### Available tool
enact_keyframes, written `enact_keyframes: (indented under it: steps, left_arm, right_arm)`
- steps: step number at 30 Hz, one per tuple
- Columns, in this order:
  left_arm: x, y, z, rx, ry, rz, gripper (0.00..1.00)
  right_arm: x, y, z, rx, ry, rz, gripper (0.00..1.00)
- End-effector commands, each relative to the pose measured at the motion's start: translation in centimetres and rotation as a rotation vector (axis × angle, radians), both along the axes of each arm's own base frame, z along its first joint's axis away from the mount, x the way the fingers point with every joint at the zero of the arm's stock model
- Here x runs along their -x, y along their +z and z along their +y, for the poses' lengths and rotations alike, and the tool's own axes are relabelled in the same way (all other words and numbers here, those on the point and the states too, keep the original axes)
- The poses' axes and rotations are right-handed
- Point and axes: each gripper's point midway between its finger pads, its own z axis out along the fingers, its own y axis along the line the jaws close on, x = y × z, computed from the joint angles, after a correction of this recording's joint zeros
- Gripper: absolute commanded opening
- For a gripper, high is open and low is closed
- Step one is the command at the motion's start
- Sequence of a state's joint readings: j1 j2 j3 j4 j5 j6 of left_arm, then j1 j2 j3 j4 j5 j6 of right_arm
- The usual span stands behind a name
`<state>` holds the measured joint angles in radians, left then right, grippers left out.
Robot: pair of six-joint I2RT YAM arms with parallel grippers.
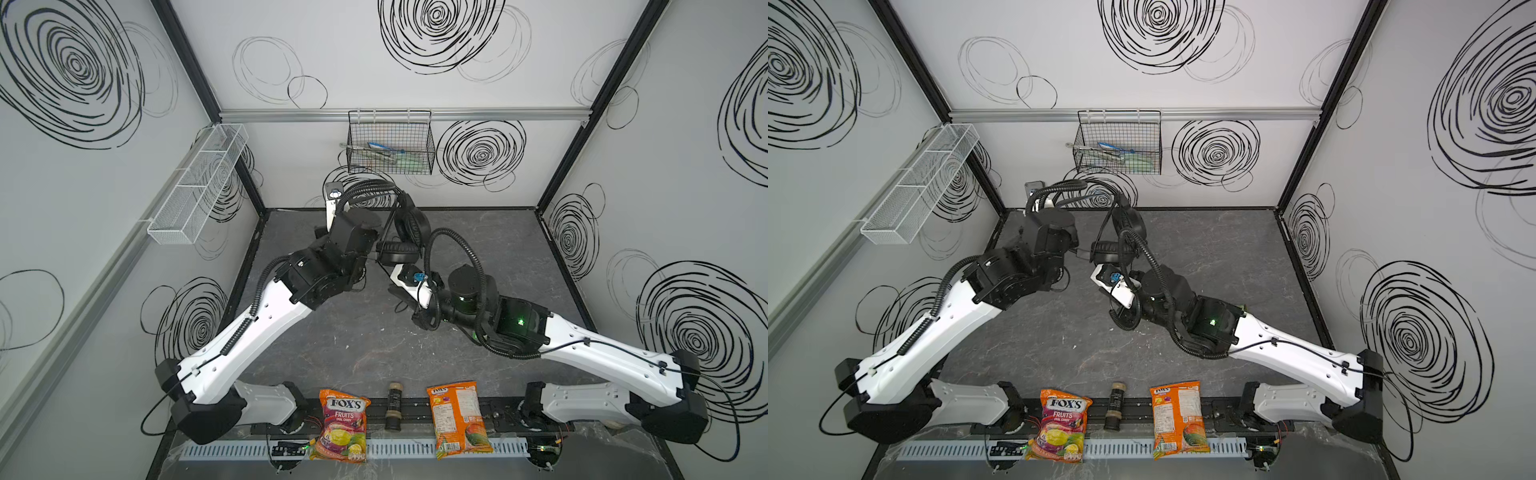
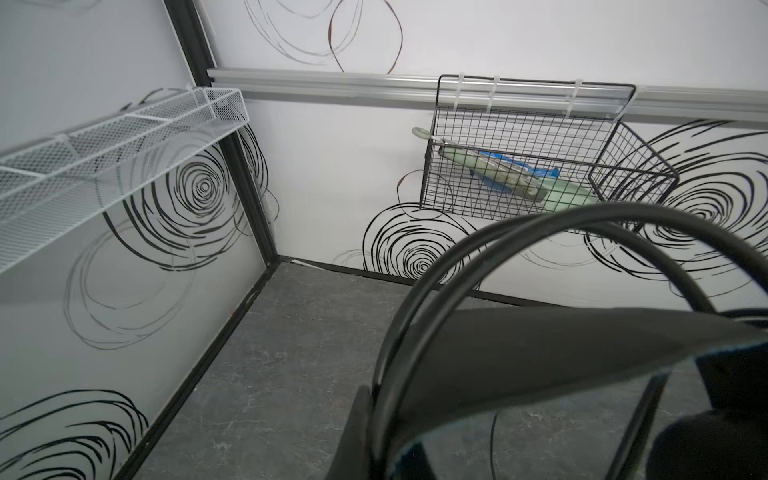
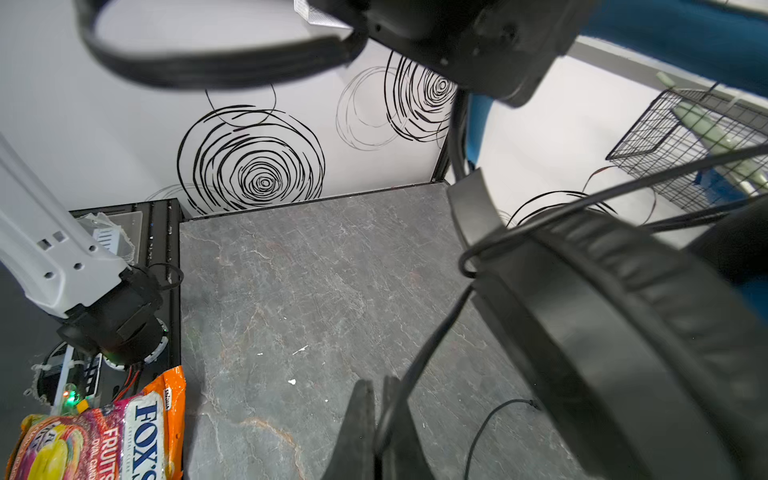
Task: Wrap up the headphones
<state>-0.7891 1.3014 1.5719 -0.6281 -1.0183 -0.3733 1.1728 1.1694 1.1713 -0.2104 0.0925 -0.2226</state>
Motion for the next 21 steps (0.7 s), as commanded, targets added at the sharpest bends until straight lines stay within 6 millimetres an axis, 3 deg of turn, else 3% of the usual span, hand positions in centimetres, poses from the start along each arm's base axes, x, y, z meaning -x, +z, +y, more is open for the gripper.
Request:
enact_keyframes:
  steps: [1, 11, 21]
  left_arm:
    - [1.9, 4.8, 2.7, -0.055, 0.14, -0.161, 0.0]
    - [3.7, 3.8, -1.0, -0.284, -0.04, -0.115, 0.0]
    - [4.0, 1.4, -2.7, -0.333, -0.176, -0.029, 0.0]
  right_arm:
    - [0.6, 3.0, -1.2, -0.015, -0.005, -0.066, 0.05]
    - [-1.7, 5.6, -3.6, 0.103, -0.133, -0.247, 0.1]
    - [-3.5, 5.6, -5.5, 0.264, -0.247, -0.389, 0.1]
